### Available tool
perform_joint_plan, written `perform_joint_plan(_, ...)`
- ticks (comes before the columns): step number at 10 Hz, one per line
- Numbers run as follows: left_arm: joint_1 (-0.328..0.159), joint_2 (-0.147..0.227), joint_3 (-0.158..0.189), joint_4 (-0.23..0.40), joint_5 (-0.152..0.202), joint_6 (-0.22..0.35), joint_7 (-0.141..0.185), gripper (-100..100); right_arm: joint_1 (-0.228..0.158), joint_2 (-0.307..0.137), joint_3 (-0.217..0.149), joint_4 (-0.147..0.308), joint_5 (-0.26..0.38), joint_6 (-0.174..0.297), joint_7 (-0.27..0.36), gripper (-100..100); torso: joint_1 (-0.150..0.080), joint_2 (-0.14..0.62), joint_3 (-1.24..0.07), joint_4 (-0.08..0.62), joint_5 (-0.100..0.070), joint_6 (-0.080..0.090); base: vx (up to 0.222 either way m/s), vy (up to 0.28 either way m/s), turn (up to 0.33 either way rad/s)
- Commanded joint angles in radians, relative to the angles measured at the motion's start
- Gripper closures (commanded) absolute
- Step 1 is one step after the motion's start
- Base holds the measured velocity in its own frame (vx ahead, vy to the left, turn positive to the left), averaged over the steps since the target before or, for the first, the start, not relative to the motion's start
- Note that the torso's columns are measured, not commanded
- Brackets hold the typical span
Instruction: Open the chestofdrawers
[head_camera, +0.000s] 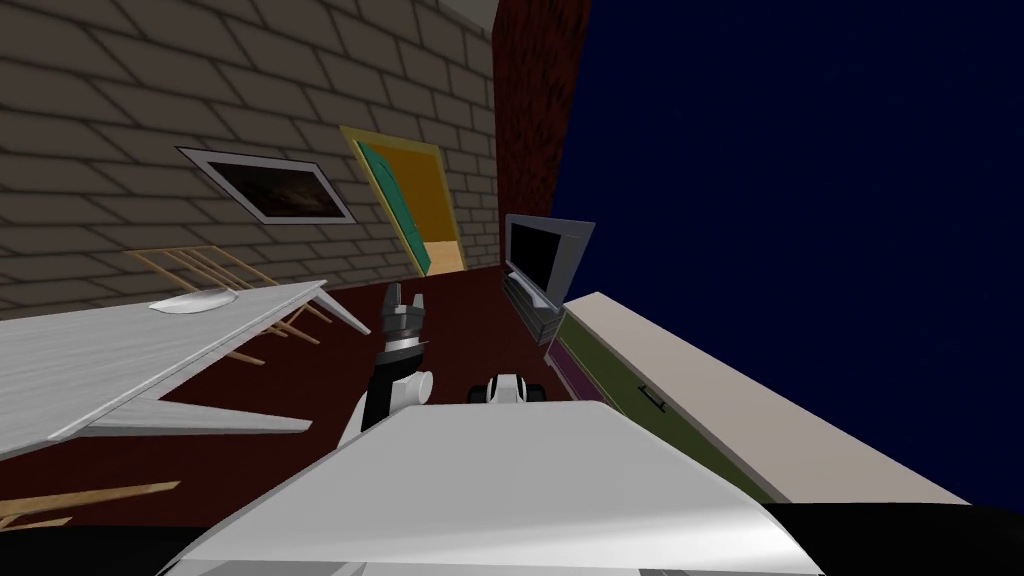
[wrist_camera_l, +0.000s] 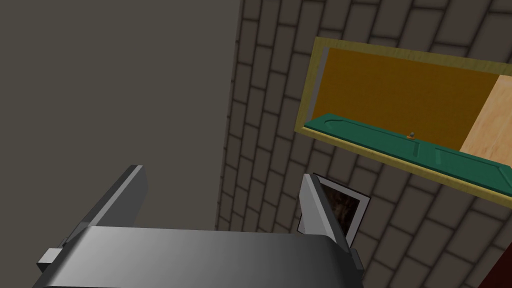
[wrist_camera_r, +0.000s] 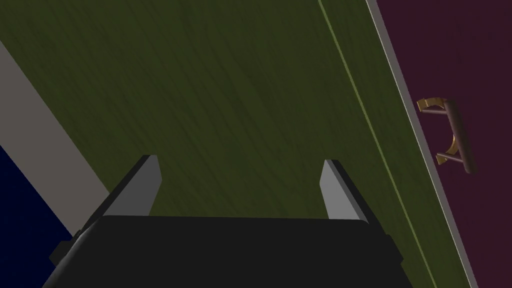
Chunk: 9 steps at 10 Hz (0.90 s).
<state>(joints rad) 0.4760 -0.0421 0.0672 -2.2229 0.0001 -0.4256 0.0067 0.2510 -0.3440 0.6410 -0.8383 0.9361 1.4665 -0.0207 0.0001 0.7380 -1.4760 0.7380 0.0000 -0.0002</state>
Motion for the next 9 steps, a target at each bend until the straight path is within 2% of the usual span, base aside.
perform_joint_plan(1,0.0,0.0,0.0,0.0,0.0,0.0,0.0,0,-0.014,-0.011,0.024,0.03,0.038,0.067,0.01,-100,0.0,0.0,0.0,0.0,0.0,0.001,-0.004,0.005,0.152)
perform_joint_plan(2,0.0,0.0,0.0,0.0,0.0,0.0,0.0,0,-0.014,-0.011,0.024,0.03,0.038,0.072,0.01,-100,0.0,0.0,0.0,0.0,0.0,0.0,-0.003,0.001,0.077)
perform_joint_plan(4,0.0,0.0,0.0,0.0,0.0,0.0,0.0,0,-0.036,-0.02,0.053,0.084,0.084,0.139,0.013,-100,0.0,0.0,0.0,0.0,0.0,0.0,-0.006,0.005,0.161)
perform_joint_plan(5,0.0,0.0,0.0,0.0,0.0,0.0,0.0,0,-0.036,-0.02,0.053,0.084,0.084,0.143,0.013,-100,0.0,0.0,0.0,0.0,0.0,0.0,-0.004,0.002,0.076)
perform_joint_plan(6,0.0,0.0,0.0,0.0,0.0,0.0,0.0,0,-0.045,-0.025,0.066,0.107,0.104,0.174,0.013,-100,0.0,0.0,0.0,0.0,0.0,0.001,-0.003,0.004,0.095)
perform_joint_plan(7,0.0,0.0,0.0,0.0,0.0,0.0,0.0,0,-0.045,-0.025,0.066,0.107,0.104,0.174,0.013,-100,0.0,0.0,0.0,0.0,0.0,0.0,-0.002,0.002,0.061)
perform_joint_plan(9,0.0,0.0,0.0,0.0,0.0,0.0,0.0,0,-0.06,-0.036,0.087,0.143,0.137,0.225,0.015,-100,0.0,0.0,0.0,0.0,0.0,0.0,-0.003,0.002,0.131)
